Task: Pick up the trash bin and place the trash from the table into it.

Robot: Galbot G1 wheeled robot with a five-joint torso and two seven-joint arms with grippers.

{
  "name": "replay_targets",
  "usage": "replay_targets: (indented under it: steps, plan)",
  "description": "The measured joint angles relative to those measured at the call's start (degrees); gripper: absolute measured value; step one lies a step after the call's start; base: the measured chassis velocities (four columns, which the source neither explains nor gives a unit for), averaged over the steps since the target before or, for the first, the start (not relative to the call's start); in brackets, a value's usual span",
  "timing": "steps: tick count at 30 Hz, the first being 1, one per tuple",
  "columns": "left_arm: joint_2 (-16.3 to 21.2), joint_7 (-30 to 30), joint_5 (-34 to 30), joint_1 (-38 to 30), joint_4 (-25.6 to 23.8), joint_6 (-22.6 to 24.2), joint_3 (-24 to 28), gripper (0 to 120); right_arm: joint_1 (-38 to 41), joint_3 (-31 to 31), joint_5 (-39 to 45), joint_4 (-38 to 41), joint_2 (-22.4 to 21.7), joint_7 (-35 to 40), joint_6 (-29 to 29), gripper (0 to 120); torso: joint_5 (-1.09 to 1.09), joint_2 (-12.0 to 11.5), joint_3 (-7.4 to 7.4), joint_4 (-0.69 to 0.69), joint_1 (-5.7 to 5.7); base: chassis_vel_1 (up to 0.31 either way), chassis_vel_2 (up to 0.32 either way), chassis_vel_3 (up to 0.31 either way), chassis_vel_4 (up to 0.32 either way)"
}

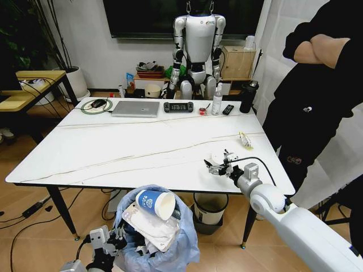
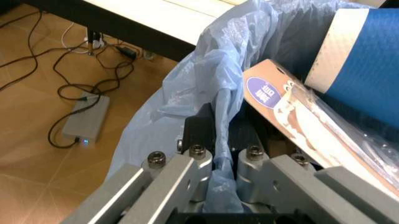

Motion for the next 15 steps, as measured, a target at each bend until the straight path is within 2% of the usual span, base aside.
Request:
replay_targets:
  steps: [5,7,10,11,14,15]
  plan:
    - [-0.2,0.0,0.0,-0.2,0.2,0.0,0.1,0,1.2,-0.7,-1.0,-2.5,-0.1,-0.8,-0.1,91,0.02,0.0,0.00,0.01,0.00,0.000,0.000,0.000,0.000]
    - [-0.2,0.0,0.0,-0.3,0.3,0.0,0.2,0,1.9,-1.3,-1.9,-4.0,-0.2,-1.4,0.0,79,0.00,0.0,0.00,0.00,0.00,0.000,0.000,0.000,0.000]
    - [-0.2,0.0,0.0,-0.3,0.4,0.0,0.1,0,2.0,-1.5,-2.3,-4.7,-0.3,-1.6,0.1,67,0.00,0.0,0.00,0.00,-0.01,0.000,0.000,0.000,0.000]
    - [-0.2,0.0,0.0,-0.3,0.4,0.0,0.1,0,2.0,-1.5,-2.3,-4.7,-0.3,-1.6,0.1,67,0.00,0.0,0.00,0.00,-0.01,0.000,0.000,0.000,0.000]
    - [-0.1,0.0,-0.1,-0.4,0.4,0.0,0.0,0,2.0,-1.6,-2.3,-4.8,-0.3,-1.7,0.1,53,0.02,0.0,0.00,0.00,-0.01,0.000,0.000,0.000,0.000]
    - [0.0,0.0,-0.1,-0.4,0.4,0.0,0.0,0,2.0,-1.6,-2.3,-4.8,-0.3,-1.7,0.1,51,0.01,0.0,0.00,0.00,-0.01,0.000,0.000,0.000,0.000]
